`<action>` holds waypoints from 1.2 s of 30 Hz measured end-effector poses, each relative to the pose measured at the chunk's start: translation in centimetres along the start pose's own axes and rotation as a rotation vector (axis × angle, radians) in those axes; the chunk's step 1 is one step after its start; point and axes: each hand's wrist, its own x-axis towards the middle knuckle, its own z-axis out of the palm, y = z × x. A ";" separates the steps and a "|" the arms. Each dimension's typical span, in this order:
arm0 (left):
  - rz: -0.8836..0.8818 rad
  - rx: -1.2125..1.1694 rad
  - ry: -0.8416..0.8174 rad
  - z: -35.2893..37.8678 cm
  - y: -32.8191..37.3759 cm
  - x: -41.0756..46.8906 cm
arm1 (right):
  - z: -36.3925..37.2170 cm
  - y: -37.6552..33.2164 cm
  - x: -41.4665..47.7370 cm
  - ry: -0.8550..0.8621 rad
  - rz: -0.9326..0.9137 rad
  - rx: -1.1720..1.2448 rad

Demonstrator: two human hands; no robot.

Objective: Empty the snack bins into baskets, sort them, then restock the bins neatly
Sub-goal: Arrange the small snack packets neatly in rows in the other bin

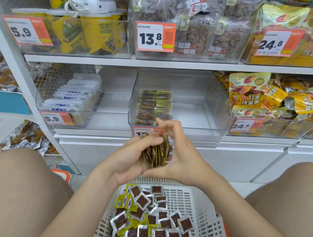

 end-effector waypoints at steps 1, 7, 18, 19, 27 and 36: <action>-0.011 -0.016 -0.040 0.2 -0.1 -0.2 | 0.0 0.1 0.0 -0.025 0.000 0.029; -0.084 -0.020 -0.041 0.6 -0.2 -0.6 | 0.3 -0.1 -0.4 0.014 -0.093 -0.144; -0.237 0.201 -0.059 0.7 0.3 -0.6 | -3.3 0.0 -0.4 -0.343 0.057 0.142; -0.234 0.253 -0.072 0.6 0.4 -0.6 | -3.4 0.2 -0.5 -0.346 0.048 0.107; -0.078 0.249 0.068 0.6 2.0 0.2 | -4.1 1.1 0.5 -0.274 -0.014 -0.031; 0.543 1.774 0.525 -4.0 0.3 3.2 | -6.4 4.8 6.8 0.259 0.243 -0.169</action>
